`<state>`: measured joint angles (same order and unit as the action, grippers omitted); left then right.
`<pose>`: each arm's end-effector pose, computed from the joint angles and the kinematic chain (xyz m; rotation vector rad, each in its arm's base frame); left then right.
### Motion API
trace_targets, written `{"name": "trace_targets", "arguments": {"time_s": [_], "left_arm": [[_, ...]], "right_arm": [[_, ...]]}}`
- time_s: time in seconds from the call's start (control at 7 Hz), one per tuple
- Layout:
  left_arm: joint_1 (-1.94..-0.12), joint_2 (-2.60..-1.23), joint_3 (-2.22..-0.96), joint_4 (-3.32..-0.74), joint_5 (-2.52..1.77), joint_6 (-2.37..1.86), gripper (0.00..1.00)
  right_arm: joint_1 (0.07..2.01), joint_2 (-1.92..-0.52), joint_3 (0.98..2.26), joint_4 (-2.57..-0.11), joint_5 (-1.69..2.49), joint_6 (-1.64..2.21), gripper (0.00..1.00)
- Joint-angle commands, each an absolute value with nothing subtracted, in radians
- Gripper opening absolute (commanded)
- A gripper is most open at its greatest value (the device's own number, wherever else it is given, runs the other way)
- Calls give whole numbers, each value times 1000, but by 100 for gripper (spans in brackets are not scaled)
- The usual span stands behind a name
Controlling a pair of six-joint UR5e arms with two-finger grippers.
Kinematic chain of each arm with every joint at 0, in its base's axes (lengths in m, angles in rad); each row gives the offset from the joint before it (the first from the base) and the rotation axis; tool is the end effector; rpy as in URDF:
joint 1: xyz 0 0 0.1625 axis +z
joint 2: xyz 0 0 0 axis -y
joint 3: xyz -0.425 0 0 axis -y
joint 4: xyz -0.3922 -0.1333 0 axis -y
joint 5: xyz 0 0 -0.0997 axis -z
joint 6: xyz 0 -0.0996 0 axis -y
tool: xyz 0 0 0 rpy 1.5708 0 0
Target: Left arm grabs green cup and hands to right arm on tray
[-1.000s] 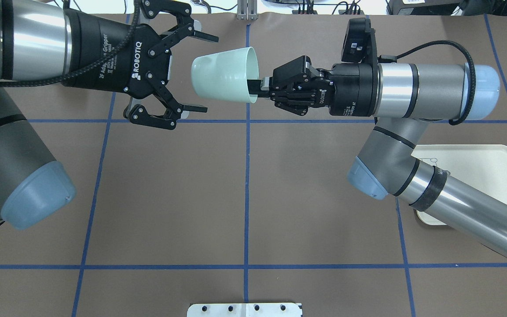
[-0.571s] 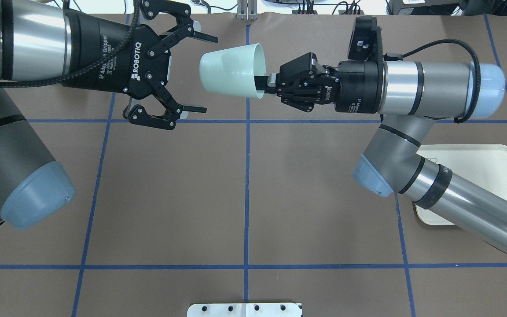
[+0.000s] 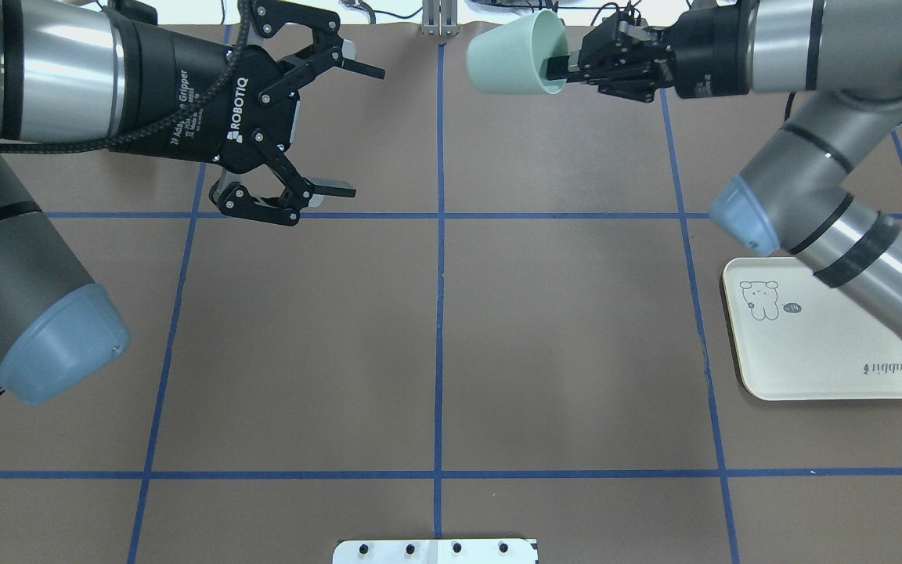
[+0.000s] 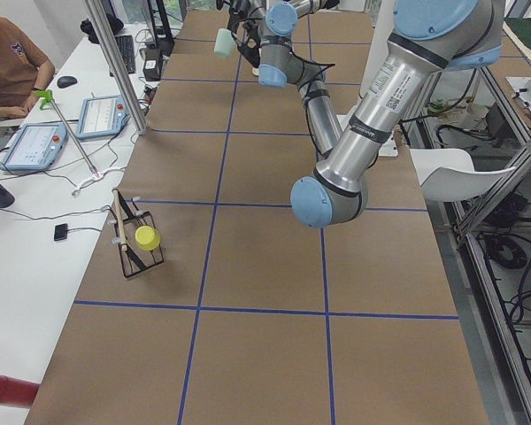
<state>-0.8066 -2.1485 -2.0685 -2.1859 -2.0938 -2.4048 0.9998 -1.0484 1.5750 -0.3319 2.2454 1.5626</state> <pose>0.2803 -0.4132 0.0642 -0.4243 1.6846 -0.7879 -0.2689 -0.5501 0.2208 0.3819 -1.6816 0.1369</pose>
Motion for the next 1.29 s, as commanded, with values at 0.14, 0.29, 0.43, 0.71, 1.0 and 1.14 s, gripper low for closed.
{"name": "trace_targets", "arguments": {"time_s": [0.14,0.29,0.43,0.71,1.0,1.14], "left_arm": [[-848,-2024,-2066,-2180,-2088,-1980,100],[-898,-1978,-2068,-2137,-2089,-1880,100],[-952,-1970,-2072,-2026,-2095,-1715,100],[-1050,-1968,-2094,-1727,-2094,-1288,100],[-1158,-1877,-2111,-1580,-2088,-854,100],[-1204,-1788,-2111,-1585,-2088,-668,100]], "right_arm": [[1161,-1129,1586,-703,2416,1078,0],[1179,-1149,1588,-779,2418,969,0],[1189,-1172,1592,-875,2405,836,0],[1224,-1230,1621,-1097,2360,499,0],[1223,-1281,1785,-1588,2204,117,0],[1224,-1308,1827,-1770,2160,-32,0]]}}
